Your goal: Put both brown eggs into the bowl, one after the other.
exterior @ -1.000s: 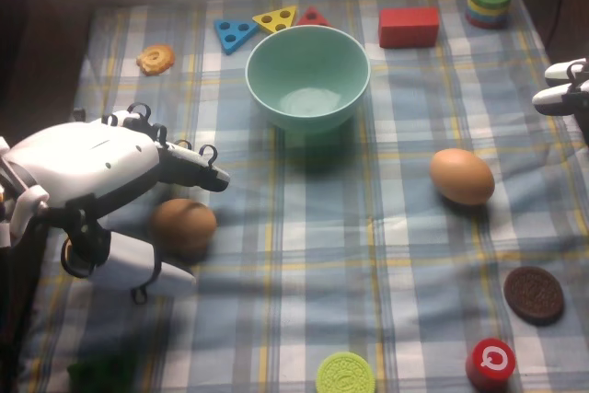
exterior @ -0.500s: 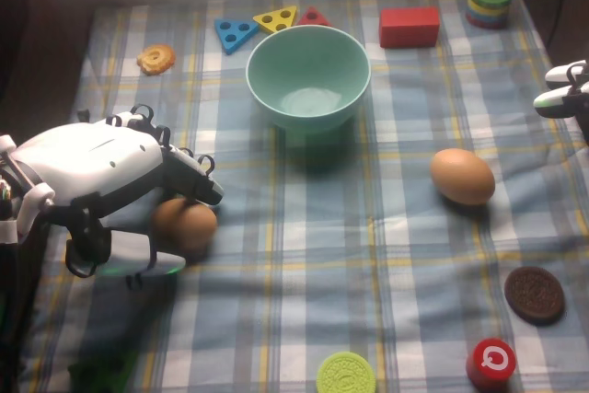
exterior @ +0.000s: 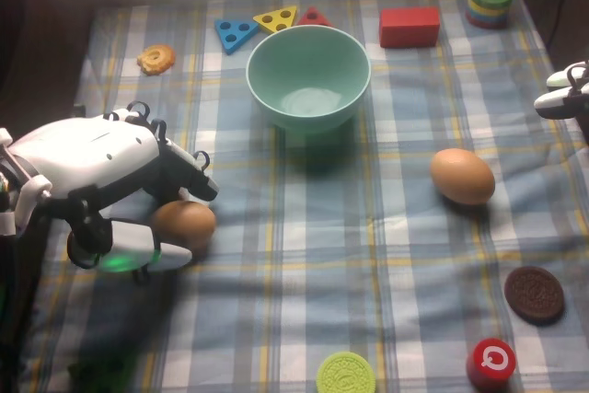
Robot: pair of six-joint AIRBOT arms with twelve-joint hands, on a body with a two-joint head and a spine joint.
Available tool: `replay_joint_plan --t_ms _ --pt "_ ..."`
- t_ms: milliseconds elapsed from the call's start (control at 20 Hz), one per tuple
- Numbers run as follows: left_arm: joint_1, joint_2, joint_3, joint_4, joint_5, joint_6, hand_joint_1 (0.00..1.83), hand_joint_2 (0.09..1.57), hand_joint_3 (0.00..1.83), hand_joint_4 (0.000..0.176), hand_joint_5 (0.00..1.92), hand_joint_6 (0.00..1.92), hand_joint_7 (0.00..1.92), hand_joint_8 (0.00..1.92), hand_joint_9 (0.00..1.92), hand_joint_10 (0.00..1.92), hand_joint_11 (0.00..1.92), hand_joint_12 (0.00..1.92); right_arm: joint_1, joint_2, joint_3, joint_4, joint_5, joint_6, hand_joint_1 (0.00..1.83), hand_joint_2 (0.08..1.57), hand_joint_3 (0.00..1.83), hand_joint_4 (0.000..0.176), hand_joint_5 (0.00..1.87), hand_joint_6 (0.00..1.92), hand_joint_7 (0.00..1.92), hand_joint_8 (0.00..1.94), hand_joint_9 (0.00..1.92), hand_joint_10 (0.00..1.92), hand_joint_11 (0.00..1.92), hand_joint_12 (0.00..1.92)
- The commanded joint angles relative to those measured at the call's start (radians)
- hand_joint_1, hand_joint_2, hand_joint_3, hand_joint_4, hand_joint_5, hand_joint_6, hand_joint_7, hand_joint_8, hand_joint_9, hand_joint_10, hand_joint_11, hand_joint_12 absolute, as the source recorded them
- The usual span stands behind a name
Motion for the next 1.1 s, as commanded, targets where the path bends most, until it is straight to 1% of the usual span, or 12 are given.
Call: replay_joint_plan --t_ms 0,50,100,150,200,250,300,350,450,800,1000,1050 --pt "-0.018 -0.005 0.007 0.001 -0.111 0.001 0.94 1.05 0.00 0.059 0.83 0.00 1.18 0.02 1.01 0.04 0.09 0.80 0.003 0.007 0.000 0.027 0.118 0.007 0.70 1.34 0.00 0.000 0.68 0.00 0.64 0.00 0.63 0.00 0.42 0.61" --pt "-0.024 -0.008 0.010 -0.011 -0.126 0.001 0.98 1.03 0.00 0.011 0.91 0.00 1.26 0.02 1.10 0.05 0.16 0.78 0.003 0.007 0.001 0.027 0.118 0.008 0.70 1.34 0.00 0.000 0.69 0.00 0.64 0.00 0.63 0.00 0.42 0.60" --pt "-0.029 -0.010 0.013 -0.021 -0.141 0.001 0.98 1.03 0.00 0.011 0.91 0.00 1.26 0.02 1.10 0.05 0.16 0.78 0.003 0.006 0.001 0.027 0.118 0.008 0.70 1.34 0.00 0.000 0.69 0.00 0.64 0.00 0.63 0.00 0.42 0.60" --pt "-0.035 -0.012 0.015 -0.030 -0.158 0.001 1.02 1.10 0.00 0.169 0.99 0.91 1.29 0.01 1.16 0.02 0.15 0.76 0.003 0.006 0.001 0.027 0.118 0.008 0.70 1.34 0.00 0.000 0.70 0.00 0.64 0.00 0.63 0.00 0.42 0.60" --pt "-0.042 -0.015 0.018 -0.037 -0.176 0.001 1.02 1.10 0.00 0.169 0.99 0.91 1.29 0.01 1.16 0.02 0.15 0.76 0.003 0.006 0.001 0.027 0.118 0.008 0.70 1.34 0.00 0.000 0.70 0.00 0.64 0.00 0.63 0.00 0.42 0.60" --pt "-0.050 -0.019 0.022 -0.039 -0.186 0.001 1.02 1.01 0.01 0.000 0.90 0.28 1.15 0.38 1.16 0.00 0.11 0.78 0.003 0.006 0.001 0.027 0.118 0.008 0.70 1.34 0.00 0.000 0.70 0.00 0.64 0.00 0.63 0.00 0.42 0.60" --pt "-0.058 -0.022 0.027 -0.042 -0.188 0.001 1.00 0.97 0.00 0.017 0.90 0.07 1.21 0.20 1.15 0.00 0.11 0.78 0.003 0.006 0.001 0.027 0.118 0.008 0.68 1.34 0.00 0.000 0.70 0.00 0.64 0.00 0.62 0.00 0.41 0.61" --pt "-0.065 -0.024 0.031 -0.043 -0.182 0.001 1.00 0.97 0.00 0.017 0.90 0.07 1.21 0.20 1.15 0.00 0.11 0.78 0.003 0.006 0.001 0.028 0.118 0.008 0.68 1.34 0.00 0.000 0.70 0.00 0.64 0.00 0.62 0.00 0.41 0.61" --pt "-0.070 -0.024 0.034 -0.033 -0.152 0.002 0.91 0.92 0.00 0.095 0.72 0.00 1.10 0.00 0.98 0.00 0.03 0.78 0.001 0.005 0.002 0.028 0.118 0.008 0.68 1.35 0.00 0.000 0.70 0.00 0.65 0.00 0.64 0.01 0.42 0.62" --pt "-0.072 -0.025 0.036 -0.021 -0.102 0.002 0.93 0.96 0.00 0.055 0.76 0.00 1.10 0.01 1.03 0.01 0.00 0.86 -0.007 0.004 0.002 0.035 0.118 0.010 0.70 1.36 0.00 0.000 0.71 0.00 0.65 0.00 0.65 0.01 0.44 0.63" --pt "-0.072 -0.028 0.037 -0.024 -0.101 0.002 0.92 0.95 0.00 0.059 0.76 0.00 1.09 0.00 1.03 0.01 0.00 0.94 -0.008 0.002 0.002 0.035 0.118 0.012 0.75 1.35 0.00 0.000 0.71 0.00 0.65 0.00 0.65 0.00 0.44 0.63" --pt "-0.072 -0.028 0.036 -0.024 -0.101 0.002 0.92 0.94 0.00 0.071 0.68 0.00 0.96 0.00 0.94 0.00 0.00 0.87 -0.010 0.002 0.002 0.035 0.118 0.013 0.76 1.34 0.00 0.000 0.71 0.00 0.65 0.00 0.65 0.00 0.44 0.64"
